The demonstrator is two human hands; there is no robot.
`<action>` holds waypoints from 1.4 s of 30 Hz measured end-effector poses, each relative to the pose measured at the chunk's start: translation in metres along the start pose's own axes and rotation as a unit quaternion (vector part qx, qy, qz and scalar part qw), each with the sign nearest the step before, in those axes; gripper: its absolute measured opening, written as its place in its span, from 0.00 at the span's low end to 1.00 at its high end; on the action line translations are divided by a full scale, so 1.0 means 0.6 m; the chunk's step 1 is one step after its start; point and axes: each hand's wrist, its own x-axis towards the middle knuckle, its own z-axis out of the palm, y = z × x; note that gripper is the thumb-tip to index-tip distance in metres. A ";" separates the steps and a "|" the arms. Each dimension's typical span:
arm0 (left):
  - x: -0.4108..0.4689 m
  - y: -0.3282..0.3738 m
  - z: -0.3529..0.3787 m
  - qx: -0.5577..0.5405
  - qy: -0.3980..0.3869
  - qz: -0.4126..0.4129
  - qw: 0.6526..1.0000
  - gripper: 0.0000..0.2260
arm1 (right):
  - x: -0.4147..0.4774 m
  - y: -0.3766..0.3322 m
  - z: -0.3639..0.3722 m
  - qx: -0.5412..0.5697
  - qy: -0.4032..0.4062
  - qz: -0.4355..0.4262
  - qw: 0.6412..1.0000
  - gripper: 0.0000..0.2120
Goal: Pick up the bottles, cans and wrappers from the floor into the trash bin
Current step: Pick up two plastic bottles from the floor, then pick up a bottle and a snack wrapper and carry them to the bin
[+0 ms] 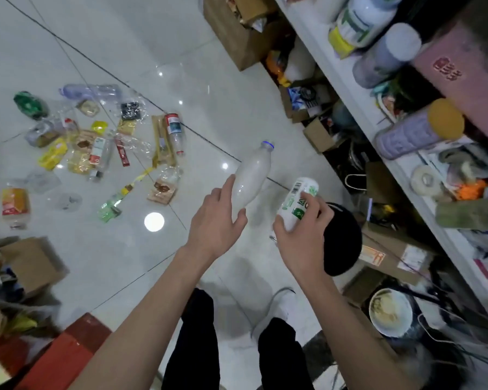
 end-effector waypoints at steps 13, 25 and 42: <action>0.012 0.154 0.425 0.046 -0.184 -0.043 0.981 0.26 | 0.045 0.445 -0.118 -0.008 0.011 0.223 0.975 0.29; 0.028 0.141 0.534 0.095 -0.125 -0.002 0.988 0.19 | 0.077 0.552 -0.065 0.069 0.031 0.175 0.982 0.24; 0.029 0.031 0.157 0.055 0.060 0.002 0.997 0.19 | 0.089 0.193 -0.006 0.013 -0.052 -0.085 0.995 0.24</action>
